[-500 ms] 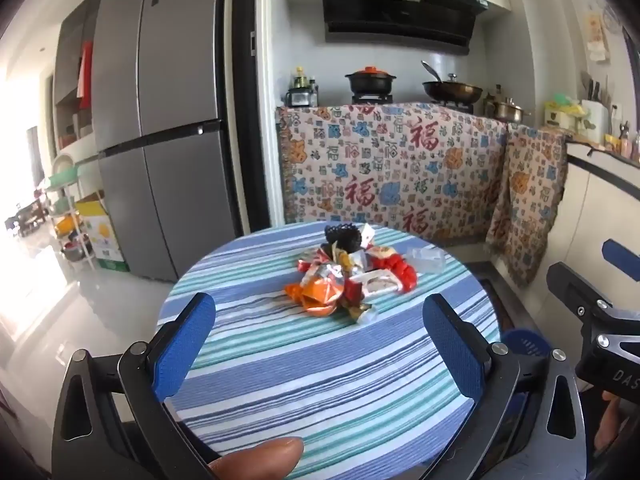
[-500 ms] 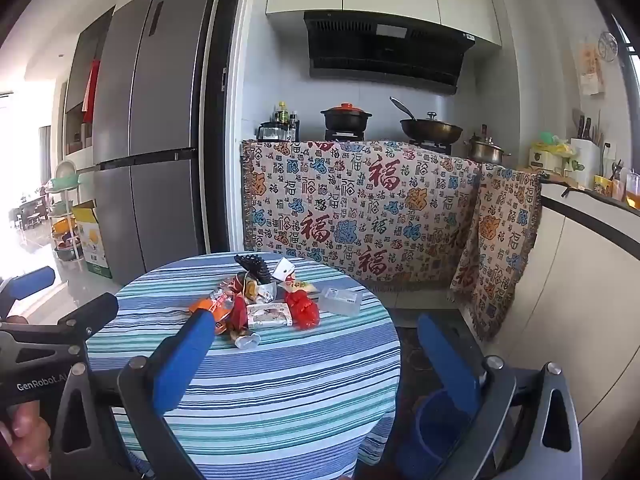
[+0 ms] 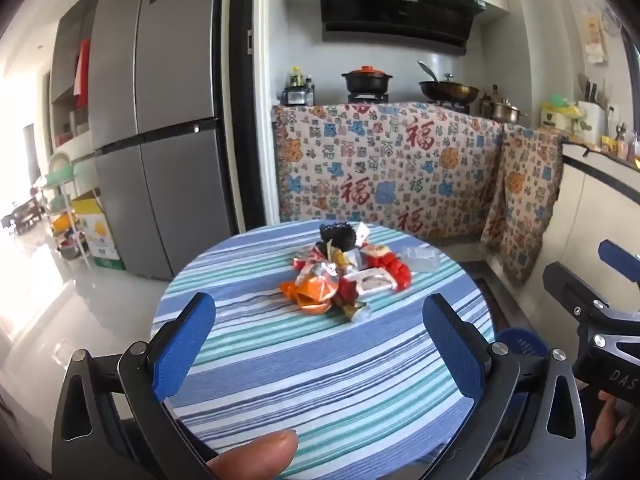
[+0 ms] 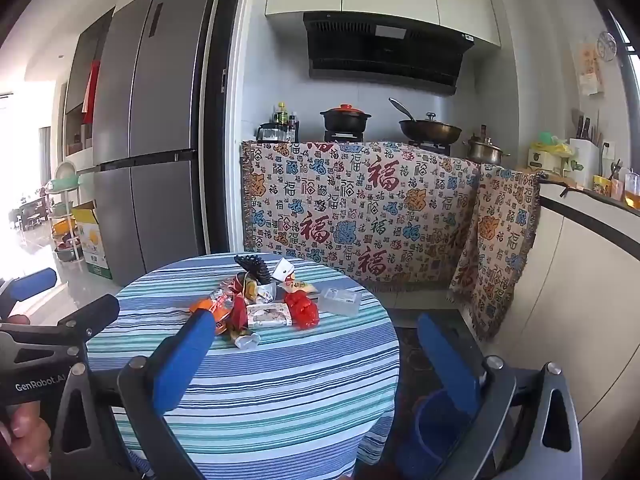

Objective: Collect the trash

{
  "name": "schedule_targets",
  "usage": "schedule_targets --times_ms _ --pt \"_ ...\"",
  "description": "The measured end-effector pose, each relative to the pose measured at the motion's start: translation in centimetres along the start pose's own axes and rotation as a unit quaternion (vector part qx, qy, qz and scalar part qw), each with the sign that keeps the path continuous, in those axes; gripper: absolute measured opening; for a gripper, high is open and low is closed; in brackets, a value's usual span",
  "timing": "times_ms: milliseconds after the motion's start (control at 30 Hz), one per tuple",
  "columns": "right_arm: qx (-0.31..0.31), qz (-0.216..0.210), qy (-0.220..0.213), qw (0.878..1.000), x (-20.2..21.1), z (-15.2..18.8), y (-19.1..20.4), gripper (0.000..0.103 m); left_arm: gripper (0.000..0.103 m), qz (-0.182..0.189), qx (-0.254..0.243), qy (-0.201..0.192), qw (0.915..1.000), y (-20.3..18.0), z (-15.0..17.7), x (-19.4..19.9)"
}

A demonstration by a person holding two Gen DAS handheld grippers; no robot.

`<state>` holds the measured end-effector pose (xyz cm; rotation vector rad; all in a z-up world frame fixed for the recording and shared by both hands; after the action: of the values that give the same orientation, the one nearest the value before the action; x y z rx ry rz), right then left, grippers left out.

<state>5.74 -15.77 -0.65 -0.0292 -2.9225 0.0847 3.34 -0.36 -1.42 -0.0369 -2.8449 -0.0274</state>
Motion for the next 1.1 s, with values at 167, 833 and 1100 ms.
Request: schedule_targets --times_ms 167,833,1100 --pt "0.000 0.000 0.001 1.000 0.21 -0.32 -0.47 0.103 0.103 0.001 0.000 0.001 1.0000 -0.06 0.28 -0.09" --pt "-0.001 0.003 0.004 1.000 0.52 -0.11 -0.65 0.103 0.103 0.001 0.000 0.001 1.0000 -0.11 0.24 -0.10" --pt "0.000 0.003 0.003 1.000 0.48 -0.11 -0.66 0.103 0.103 0.001 0.000 0.001 1.0000 -0.07 0.24 -0.09"
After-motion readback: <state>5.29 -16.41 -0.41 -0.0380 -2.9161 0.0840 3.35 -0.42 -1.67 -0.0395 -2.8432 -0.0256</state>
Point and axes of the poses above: each gripper's, at about its wrist camera, not at the fingertips, and x roughly against the way its jaws point, y to its left, z to its underside, the point moved 4 cm from there along -x, roughly the way its jaws point, and after that the axes turned 9 degrees about -y, right-handed, at the moved point
